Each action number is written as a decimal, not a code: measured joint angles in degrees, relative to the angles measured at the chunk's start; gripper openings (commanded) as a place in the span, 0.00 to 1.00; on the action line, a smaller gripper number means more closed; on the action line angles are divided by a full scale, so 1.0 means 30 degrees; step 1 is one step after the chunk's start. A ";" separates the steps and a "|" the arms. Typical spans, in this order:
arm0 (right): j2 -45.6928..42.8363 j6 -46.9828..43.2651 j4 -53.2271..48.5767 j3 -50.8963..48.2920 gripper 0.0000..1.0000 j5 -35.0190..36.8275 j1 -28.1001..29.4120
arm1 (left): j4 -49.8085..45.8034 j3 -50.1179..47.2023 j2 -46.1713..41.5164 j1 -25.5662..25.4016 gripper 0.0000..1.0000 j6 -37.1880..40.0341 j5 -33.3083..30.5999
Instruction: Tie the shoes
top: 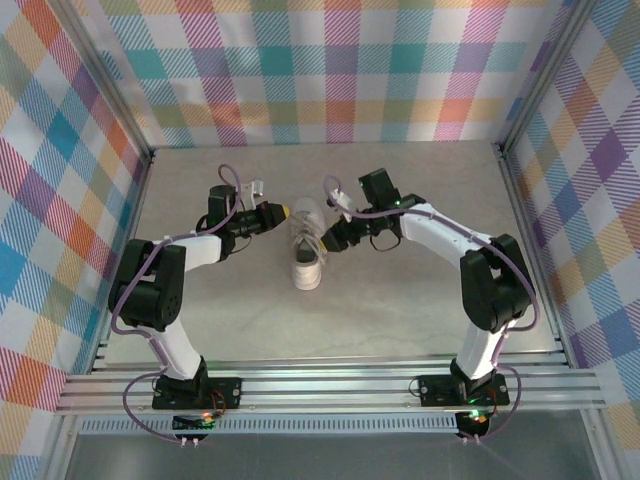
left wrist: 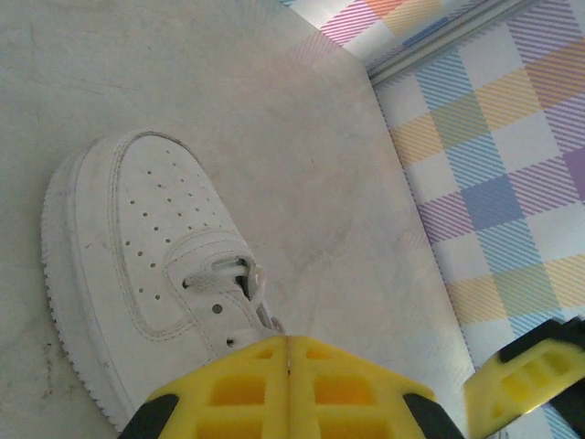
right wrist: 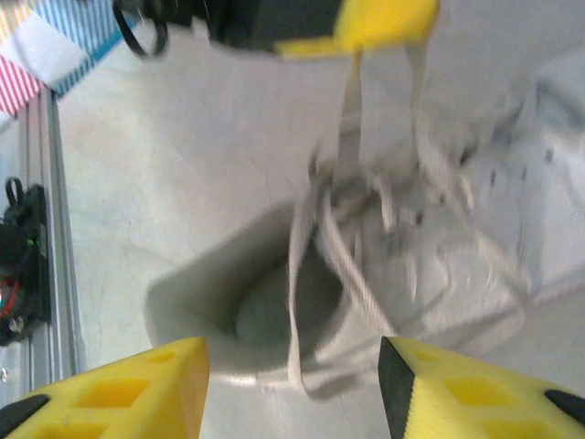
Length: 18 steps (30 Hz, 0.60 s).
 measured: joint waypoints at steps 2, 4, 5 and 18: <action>0.0102 -0.0423 0.0117 -0.0896 0.54 0.0284 0.0073 | -0.0474 0.0197 -0.0073 0.0000 0.04 0.0226 -0.0007; 0.0284 -0.0911 0.0051 -0.1217 0.55 0.0503 0.0226 | -0.0860 0.0321 -0.0219 0.0015 0.04 0.0474 -0.0015; 0.0415 -0.1151 0.0073 -0.1217 0.55 0.0619 0.0328 | -0.1056 0.0372 -0.0321 0.0015 0.04 0.0554 -0.0007; 0.2754 -0.4167 -0.1013 0.0699 0.65 0.1253 0.0568 | -0.2543 0.0750 -0.0816 0.0029 0.04 0.1297 0.0007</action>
